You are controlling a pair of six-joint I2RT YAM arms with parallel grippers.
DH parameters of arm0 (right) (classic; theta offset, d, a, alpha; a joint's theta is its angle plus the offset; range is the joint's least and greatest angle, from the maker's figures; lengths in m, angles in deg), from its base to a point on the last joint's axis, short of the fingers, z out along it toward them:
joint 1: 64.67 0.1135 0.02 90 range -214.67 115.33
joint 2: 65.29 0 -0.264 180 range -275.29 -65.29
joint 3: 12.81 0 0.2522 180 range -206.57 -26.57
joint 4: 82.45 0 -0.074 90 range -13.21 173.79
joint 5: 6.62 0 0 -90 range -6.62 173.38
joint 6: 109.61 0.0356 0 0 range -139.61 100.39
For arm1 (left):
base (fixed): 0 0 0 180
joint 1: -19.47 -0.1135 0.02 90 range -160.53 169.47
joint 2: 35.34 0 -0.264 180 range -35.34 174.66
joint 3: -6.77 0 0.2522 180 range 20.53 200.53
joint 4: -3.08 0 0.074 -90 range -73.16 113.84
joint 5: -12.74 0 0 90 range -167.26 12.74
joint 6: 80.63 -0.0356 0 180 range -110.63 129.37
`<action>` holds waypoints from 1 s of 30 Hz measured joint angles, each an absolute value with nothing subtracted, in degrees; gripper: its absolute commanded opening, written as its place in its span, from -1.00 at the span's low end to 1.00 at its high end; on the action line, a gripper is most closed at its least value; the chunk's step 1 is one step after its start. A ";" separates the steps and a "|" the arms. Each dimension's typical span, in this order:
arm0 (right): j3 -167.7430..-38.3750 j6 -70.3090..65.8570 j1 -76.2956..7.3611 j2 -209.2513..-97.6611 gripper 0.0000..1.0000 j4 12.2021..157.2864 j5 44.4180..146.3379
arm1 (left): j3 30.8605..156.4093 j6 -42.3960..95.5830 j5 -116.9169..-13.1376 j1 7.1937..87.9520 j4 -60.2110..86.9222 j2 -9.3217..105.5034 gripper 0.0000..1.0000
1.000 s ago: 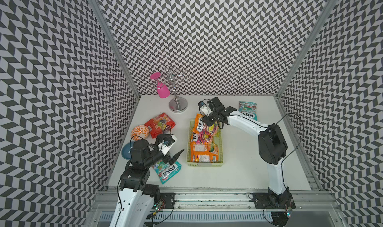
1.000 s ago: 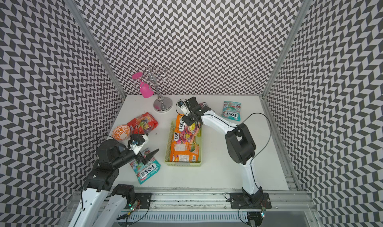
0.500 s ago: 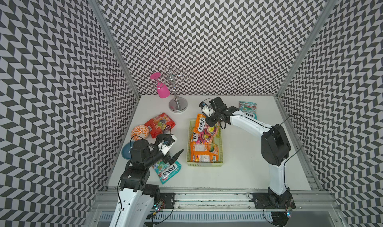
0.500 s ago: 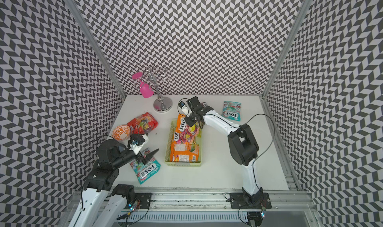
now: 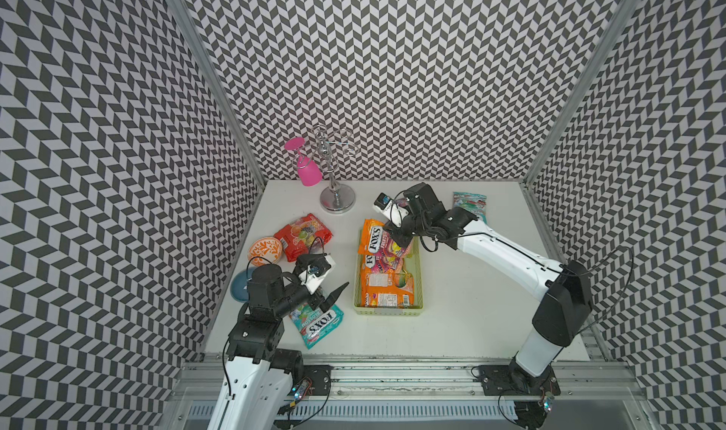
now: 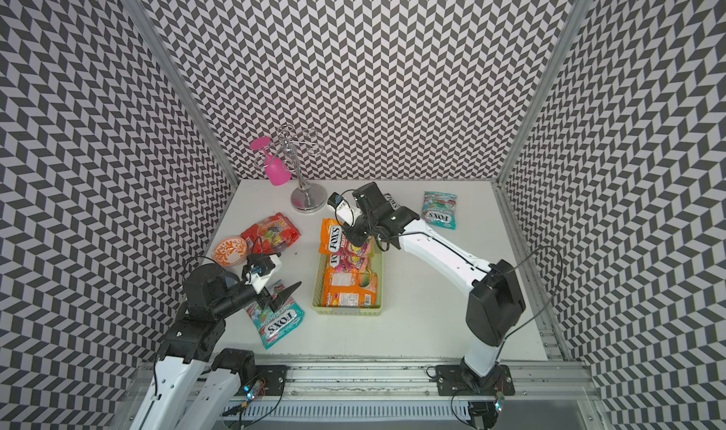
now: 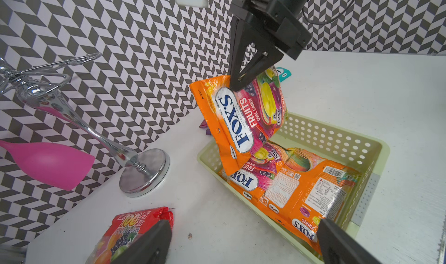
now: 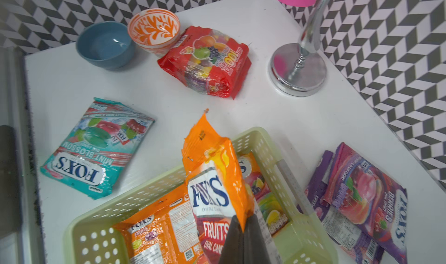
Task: Put the candies in the basket
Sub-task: Place the candy in the basket.
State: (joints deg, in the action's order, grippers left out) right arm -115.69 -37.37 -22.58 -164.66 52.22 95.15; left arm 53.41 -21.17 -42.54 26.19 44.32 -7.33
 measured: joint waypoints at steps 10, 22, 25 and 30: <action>-115.10 -37.39 -21.80 -170.70 -1.00 51.57 94.52 | 53.41 -21.17 -42.60 26.22 44.32 -7.31 0.98; -115.89 -37.30 -21.84 -176.47 -0.55 50.71 90.03 | 53.41 -21.15 -42.73 26.22 44.32 -7.33 0.98; -118.79 -37.61 -22.10 -179.51 -0.22 50.82 86.25 | 53.41 -21.15 -42.73 26.22 44.32 -7.33 0.98; -122.92 -37.59 -22.10 -181.17 -0.10 51.11 80.83 | 53.41 -21.13 -42.80 26.22 44.32 -7.33 0.98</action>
